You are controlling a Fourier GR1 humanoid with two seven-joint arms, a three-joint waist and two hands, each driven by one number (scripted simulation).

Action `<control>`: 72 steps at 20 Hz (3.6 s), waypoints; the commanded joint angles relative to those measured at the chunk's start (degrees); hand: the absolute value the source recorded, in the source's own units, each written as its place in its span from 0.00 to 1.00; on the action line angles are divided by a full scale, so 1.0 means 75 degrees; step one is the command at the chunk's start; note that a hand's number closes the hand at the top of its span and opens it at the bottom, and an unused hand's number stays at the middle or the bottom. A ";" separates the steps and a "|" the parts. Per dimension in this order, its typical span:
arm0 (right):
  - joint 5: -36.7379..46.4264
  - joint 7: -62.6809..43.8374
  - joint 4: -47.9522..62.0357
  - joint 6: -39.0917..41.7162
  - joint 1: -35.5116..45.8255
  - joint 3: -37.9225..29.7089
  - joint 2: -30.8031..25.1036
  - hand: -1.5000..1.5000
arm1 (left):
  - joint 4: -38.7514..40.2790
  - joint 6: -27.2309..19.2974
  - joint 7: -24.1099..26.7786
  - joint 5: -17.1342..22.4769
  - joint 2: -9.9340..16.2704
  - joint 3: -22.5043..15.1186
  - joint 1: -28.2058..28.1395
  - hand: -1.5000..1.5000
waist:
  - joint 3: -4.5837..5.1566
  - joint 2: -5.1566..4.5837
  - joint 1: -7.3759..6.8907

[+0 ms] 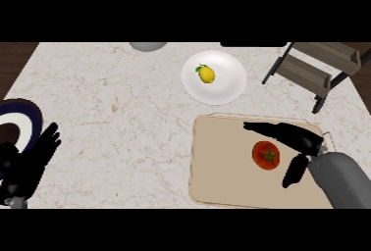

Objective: Pick the tomato from the tray and place it in the tiered basket

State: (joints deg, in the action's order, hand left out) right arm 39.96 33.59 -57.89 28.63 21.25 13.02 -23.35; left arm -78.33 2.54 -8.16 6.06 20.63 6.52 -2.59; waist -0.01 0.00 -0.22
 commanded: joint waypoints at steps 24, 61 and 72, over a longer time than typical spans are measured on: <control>-0.0052 -0.2908 -0.0135 -0.1812 0.0819 -0.1543 0.1641 1.00 | 0.0101 0.0422 -0.0033 -0.0314 -0.0145 0.0430 0.0077 0.50 | 0.0072 0.0066 -0.0012; 0.5813 -1.2747 0.3742 -0.5060 0.9449 -0.3459 0.0864 1.00 | 0.0295 0.0301 0.0504 -0.0687 -0.0526 0.0093 0.0294 0.50 | 0.0022 -0.0190 -0.0452; 0.4736 -1.0836 0.4488 -0.7050 0.9511 -0.4856 -0.0488 1.00 | -0.0040 0.0465 -0.0064 -0.0522 -0.0397 0.0121 0.0575 0.50 | 0.0003 -0.0267 -0.0598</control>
State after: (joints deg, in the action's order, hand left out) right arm 77.57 -51.03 -27.43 -20.10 91.92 -20.54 -23.60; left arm -77.96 6.29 -8.44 2.54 18.03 7.92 1.33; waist 0.04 -1.79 -4.30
